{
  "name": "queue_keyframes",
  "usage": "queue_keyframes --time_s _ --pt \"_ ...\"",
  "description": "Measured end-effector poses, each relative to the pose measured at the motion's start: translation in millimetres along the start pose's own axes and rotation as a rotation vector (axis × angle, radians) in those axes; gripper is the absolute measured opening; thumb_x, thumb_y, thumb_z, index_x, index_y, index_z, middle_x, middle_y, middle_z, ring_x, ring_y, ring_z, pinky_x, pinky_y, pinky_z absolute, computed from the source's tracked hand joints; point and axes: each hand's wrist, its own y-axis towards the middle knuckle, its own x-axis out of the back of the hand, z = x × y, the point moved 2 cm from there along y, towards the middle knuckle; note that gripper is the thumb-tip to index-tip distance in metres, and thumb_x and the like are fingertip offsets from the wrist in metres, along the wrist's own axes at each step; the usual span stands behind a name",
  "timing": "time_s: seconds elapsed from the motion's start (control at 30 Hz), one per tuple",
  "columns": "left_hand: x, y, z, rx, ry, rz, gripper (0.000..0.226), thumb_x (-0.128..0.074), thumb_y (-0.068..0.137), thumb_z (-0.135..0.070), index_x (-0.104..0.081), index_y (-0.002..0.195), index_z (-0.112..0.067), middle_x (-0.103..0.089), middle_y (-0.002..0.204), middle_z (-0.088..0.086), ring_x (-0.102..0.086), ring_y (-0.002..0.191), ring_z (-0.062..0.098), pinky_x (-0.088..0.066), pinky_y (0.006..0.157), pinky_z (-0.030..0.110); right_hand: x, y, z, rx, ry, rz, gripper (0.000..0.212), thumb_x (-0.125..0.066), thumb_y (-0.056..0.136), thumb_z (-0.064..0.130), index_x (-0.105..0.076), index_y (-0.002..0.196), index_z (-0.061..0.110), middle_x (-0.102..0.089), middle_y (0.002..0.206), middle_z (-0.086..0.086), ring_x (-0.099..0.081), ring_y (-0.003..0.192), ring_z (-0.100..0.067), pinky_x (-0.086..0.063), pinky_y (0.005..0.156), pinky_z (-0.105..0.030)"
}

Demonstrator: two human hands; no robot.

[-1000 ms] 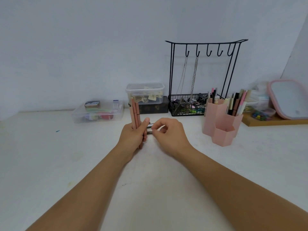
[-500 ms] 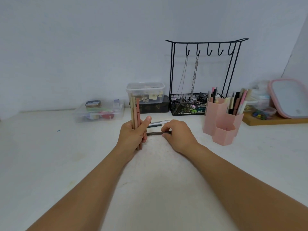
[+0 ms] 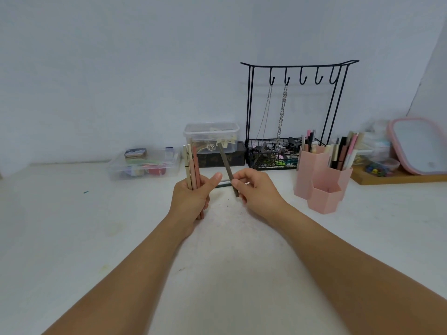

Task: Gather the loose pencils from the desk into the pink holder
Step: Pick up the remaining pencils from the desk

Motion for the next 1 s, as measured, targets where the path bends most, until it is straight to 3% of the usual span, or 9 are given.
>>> queue_keyframes --time_s 0.17,0.3,0.43,0.53,0.67,0.73,0.8,0.9,1.0 --pt "1 2 1 -0.004 -0.072 0.042 0.042 -0.085 0.067 -0.050 -0.059 0.066 -0.018 -0.044 0.050 -0.002 -0.037 0.044 0.015 -0.034 0.047 0.027 -22 -10 4 0.021 0.164 0.164 0.010 -0.057 0.100 0.011 -0.060 0.105 0.003 -0.062 0.083 -0.005 -0.058 0.068 -0.016 -0.052 0.061 -0.032" --pt "1 2 0 -0.034 -0.097 0.029 0.059 -0.091 0.052 -0.060 -0.067 0.076 -0.012 -0.053 0.057 0.006 -0.041 0.045 0.017 -0.034 0.048 0.027 -34 -17 8 0.079 0.207 0.232 0.015 -0.055 0.100 0.010 -0.060 0.112 0.004 -0.065 0.077 0.001 -0.061 0.070 -0.018 -0.053 0.061 -0.032" --pt "2 2 1 -0.062 -0.108 0.023 0.062 -0.094 0.049 -0.050 -0.070 0.088 -0.007 -0.063 0.073 0.021 -0.051 0.052 0.024 -0.040 0.052 0.030 -38 -17 11 0.113 0.235 0.207 0.020 -0.056 0.099 0.008 -0.064 0.117 0.014 -0.070 0.088 -0.007 -0.063 0.073 -0.016 -0.057 0.067 -0.034" --pt "0 1 2 -0.062 -0.103 0.024 0.045 -0.094 0.063 -0.034 -0.070 0.087 -0.004 -0.070 0.073 0.017 -0.063 0.060 0.025 -0.049 0.050 0.028 -41 -18 9 0.134 0.218 0.191 0.018 -0.059 0.097 0.005 -0.064 0.113 0.013 -0.071 0.091 -0.009 -0.065 0.076 -0.015 -0.058 0.070 -0.034" --pt "-1 3 5 -0.037 -0.103 0.001 0.047 -0.088 0.075 -0.036 -0.067 0.085 0.005 -0.071 0.085 0.033 -0.071 0.072 0.042 -0.060 0.064 0.051 -45 -21 7 0.138 0.204 0.174 0.021 -0.066 0.091 0.002 -0.067 0.103 0.018 -0.068 0.077 -0.010 -0.061 0.071 -0.020 -0.056 0.070 -0.039" --pt "0 4 5 -0.032 -0.089 -0.009 0.042 -0.084 0.080 -0.037 -0.065 0.080 0.000 -0.067 0.078 0.032 -0.068 0.066 0.036 -0.056 0.057 0.039 -45 -20 6 0.141 0.171 0.150 0.012 -0.072 0.085 0.001 -0.066 0.092 0.008 -0.069 0.077 -0.016 -0.059 0.068 -0.018 -0.055 0.069 -0.038" --pt "-1 6 7 -0.021 -0.099 -0.023 0.036 -0.082 0.083 -0.035 -0.059 0.075 -0.009 -0.058 0.071 0.021 -0.062 0.065 0.030 -0.053 0.059 0.035 -46 -19 3 0.136 0.143 0.148 0.021 -0.078 0.077 -0.003 -0.065 0.093 0.002 -0.070 0.081 -0.018 -0.059 0.067 -0.015 -0.053 0.068 -0.028" --pt "-1 7 6 -0.020 -0.123 -0.059 0.040 -0.081 0.079 -0.041 -0.051 0.065 -0.019 -0.049 0.071 0.014 -0.054 0.069 0.030 -0.050 0.068 0.045 -47 -20 2 0.141 0.104 0.195 0.026 -0.083 0.072 0.003 -0.068 0.092 0.006 -0.072 0.084 -0.009 -0.064 0.069 -0.013 -0.056 0.071 -0.025" --pt "2 5 2 -0.028 -0.060 -0.100 0.044 -0.073 0.089 -0.044 -0.055 0.068 -0.010 -0.052 0.061 0.010 -0.051 0.060 0.025 -0.046 0.058 0.034 -40 -16 1 0.142 0.035 0.177 0.015 -0.083 0.077 0.016 -0.073 0.088 0.012 -0.075 0.086 -0.001 -0.068 0.078 -0.012 -0.056 0.077 -0.025"
